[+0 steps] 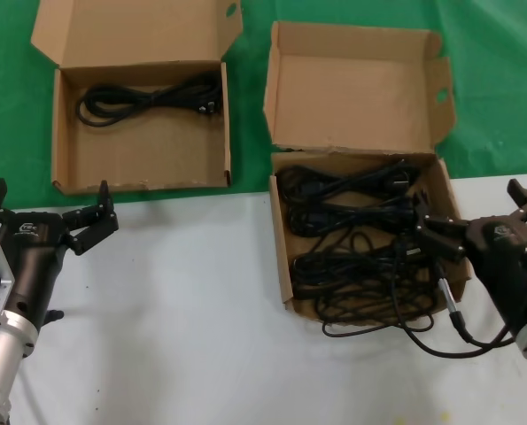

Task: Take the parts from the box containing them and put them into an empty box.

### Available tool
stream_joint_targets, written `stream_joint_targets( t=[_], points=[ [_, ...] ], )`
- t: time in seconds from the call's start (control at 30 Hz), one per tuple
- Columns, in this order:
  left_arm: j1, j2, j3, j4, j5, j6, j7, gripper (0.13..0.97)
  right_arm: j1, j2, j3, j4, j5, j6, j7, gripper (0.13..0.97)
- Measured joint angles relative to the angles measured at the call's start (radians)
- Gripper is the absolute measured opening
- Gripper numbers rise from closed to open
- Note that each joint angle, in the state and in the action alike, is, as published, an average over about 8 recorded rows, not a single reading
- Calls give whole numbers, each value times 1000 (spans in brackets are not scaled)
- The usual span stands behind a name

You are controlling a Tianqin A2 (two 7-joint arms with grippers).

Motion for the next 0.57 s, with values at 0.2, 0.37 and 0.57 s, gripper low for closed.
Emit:
stream_joint_targets(
  t=[0.2,0.37,0.57],
  points=[
    [0,0,0,0,0,0,0,966,0,0,0,0,0,0,0,966],
    [0,0,0,0,0,0,0,966,0,0,0,0,0,0,0,966],
    [0,0,0,0,0,0,0,966,0,0,0,0,0,0,0,966]
  ],
)
